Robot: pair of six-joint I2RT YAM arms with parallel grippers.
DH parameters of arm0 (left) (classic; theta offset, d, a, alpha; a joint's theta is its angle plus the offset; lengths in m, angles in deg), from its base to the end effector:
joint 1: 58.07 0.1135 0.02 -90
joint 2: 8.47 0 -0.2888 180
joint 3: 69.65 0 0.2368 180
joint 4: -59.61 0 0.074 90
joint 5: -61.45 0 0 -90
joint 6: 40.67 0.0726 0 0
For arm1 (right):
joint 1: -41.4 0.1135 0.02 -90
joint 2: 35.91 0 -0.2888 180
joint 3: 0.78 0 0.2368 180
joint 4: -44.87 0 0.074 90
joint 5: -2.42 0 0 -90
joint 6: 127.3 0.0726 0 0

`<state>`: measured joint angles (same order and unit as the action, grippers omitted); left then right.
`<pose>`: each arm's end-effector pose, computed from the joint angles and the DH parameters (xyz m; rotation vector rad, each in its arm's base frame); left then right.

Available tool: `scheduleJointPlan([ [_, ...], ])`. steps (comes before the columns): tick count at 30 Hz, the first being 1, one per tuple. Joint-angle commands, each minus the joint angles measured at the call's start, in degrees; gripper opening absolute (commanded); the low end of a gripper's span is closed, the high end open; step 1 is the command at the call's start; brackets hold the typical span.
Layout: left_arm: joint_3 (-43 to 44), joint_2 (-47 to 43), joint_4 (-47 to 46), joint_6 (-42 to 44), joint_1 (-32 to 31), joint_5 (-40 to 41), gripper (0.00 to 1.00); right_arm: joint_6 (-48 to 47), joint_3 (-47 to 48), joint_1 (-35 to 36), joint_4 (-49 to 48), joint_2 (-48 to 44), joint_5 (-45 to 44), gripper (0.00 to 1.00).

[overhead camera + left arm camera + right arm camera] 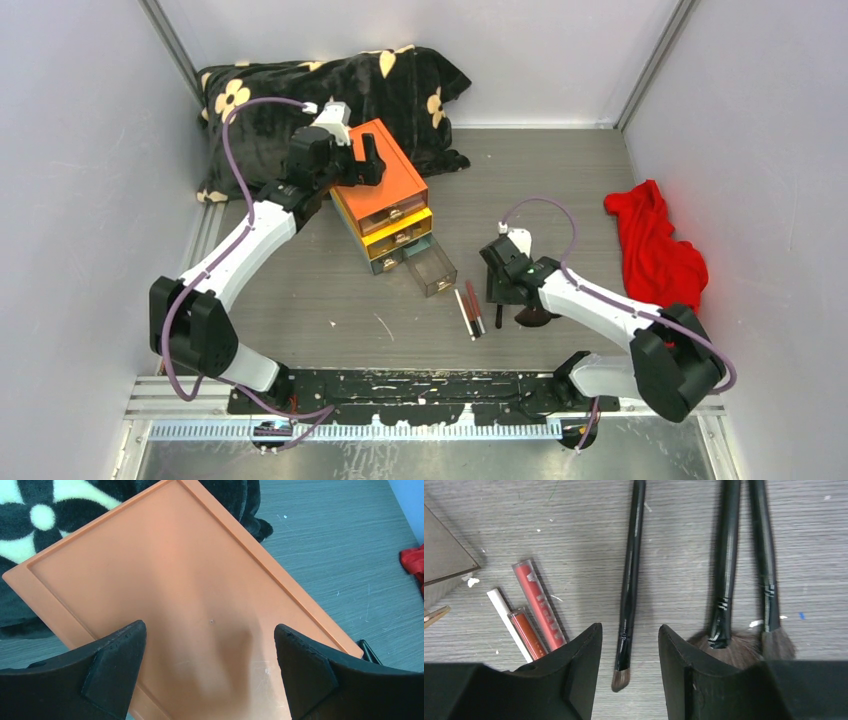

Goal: Organize the makeup
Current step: Pick up the makeup from the center of the board.

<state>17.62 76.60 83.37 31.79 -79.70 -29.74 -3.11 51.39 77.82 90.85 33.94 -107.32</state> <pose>0.3417 -0.1371 0.3565 0.0845 1.9747 -0.4699 0.1830 0.1045 0.1852 0.0547 2.5741 -0.0174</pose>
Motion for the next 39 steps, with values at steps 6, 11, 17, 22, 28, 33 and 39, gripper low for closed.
scheduleJointPlan([
  [6, -2.6, 0.1, 10.5, -0.8, 0.3, 0.0, 1.0, -1.6, 0.3, 0.0, -7.1, 3.8, 5.8, 0.49],
  [11, -2.5, 0.4, 10.2, -1.1, 0.4, -0.1, 1.0, -3.9, 1.1, 0.4, -8.0, 4.6, 10.0, 0.49],
  [17, -2.6, 1.0, 9.7, -1.7, 0.3, -0.5, 1.0, -4.8, 1.0, 3.1, -7.8, 4.4, 10.6, 0.49],
  [22, -3.0, 0.6, 9.6, -1.8, 0.3, -0.5, 1.0, -4.6, 1.3, 4.7, -7.5, 4.9, 9.6, 0.49],
  [28, -3.1, -0.1, 9.8, -1.5, 0.3, -0.3, 1.0, -4.5, 1.0, 4.9, -8.7, 7.1, 9.7, 0.48],
  [33, -3.7, -0.8, 10.0, -1.0, 0.4, 0.2, 1.0, -4.1, 0.3, 5.1, -10.3, 9.2, 9.5, 0.41],
  [39, -3.8, -1.1, 10.3, -0.6, 0.4, 0.6, 1.0, -3.9, 0.6, 5.1, -9.7, 9.7, 8.2, 0.14],
])
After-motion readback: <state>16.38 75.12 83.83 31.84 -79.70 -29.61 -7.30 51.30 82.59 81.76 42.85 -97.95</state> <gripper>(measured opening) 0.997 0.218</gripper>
